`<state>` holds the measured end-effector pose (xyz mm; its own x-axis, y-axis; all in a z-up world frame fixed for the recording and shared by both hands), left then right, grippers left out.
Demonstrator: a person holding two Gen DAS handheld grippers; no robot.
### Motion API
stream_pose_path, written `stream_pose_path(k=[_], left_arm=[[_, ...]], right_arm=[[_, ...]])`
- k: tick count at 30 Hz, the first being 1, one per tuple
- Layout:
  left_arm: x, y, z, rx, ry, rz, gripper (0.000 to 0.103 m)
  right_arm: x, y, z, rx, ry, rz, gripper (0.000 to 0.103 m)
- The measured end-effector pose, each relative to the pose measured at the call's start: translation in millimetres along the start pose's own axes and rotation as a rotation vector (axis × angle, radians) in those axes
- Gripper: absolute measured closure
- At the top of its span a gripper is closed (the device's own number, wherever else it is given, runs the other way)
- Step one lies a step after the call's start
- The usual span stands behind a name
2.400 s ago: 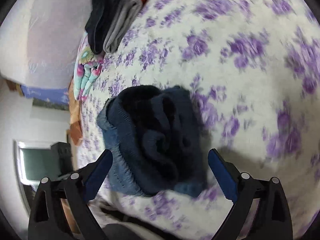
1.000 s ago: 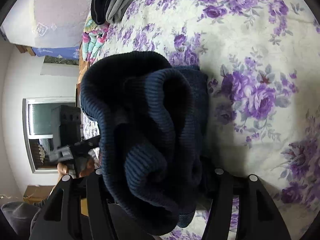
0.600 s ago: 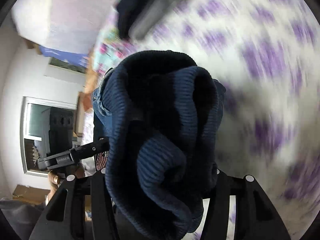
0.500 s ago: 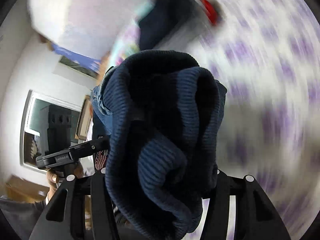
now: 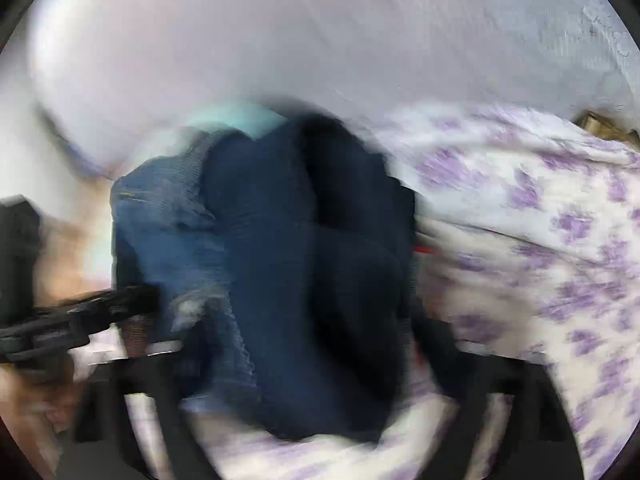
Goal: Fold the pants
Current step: 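Lift the folded jeans with both tools and carry them onto the clothes stack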
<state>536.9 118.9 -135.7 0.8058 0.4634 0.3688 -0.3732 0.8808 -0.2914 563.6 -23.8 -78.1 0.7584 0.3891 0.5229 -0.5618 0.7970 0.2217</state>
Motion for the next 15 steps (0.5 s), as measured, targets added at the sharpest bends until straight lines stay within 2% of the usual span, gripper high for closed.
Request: stream_pose_path(k=[1,2,3,5,10,13,15], left_arm=[[-0.5,15.5,-25.9,0.096,-0.028,0.009,0.004],[5.5,21.0,-28.8,0.108,-0.093,0.031,0.004],[10.0,23.8,-29.2,0.081,-0.113,0.07,0.004],[12.5,26.8,-30.3,0.043,-0.104,0.096,0.004],[18.4,25.9,-28.3,0.009,-0.084,0.063,0.004],[9.3,27.3,-10.8,-0.022,-0.057,0.092,0.004],[2.0,21.8,9.9,0.018,-0.081,0.085,0.005]], right_arm=[[-3.0,0.7,-19.5,0.016,0.017,-0.007,0.004],[0.8,4.1,-25.8,0.072,0.006,-0.038,0.004],[5.1,3.8,-25.5,0.069,-0.005,-0.049,0.004],[13.4,3.3,-27.2,0.066,-0.008,-0.019,0.004],[12.8,1.2,-22.9,0.132,0.028,-0.032,0.004],[0.9,8.7,1.3,0.157,0.01,-0.042,0.004],[-11.8,12.8,33.1,0.187,-0.046,-0.039,0.004]])
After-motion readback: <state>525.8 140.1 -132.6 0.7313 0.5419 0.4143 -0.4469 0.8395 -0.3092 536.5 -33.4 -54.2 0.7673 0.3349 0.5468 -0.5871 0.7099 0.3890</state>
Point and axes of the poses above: each gripper's, at about its wrist camera, not at the fingertips, and z roughly against the way its jaws point, y to its left, x to its top, the point moved 9 cm from there along -z, roughly the way its jaws point, and after that the axes turned 1 degree about y, right-handed, at the moved point
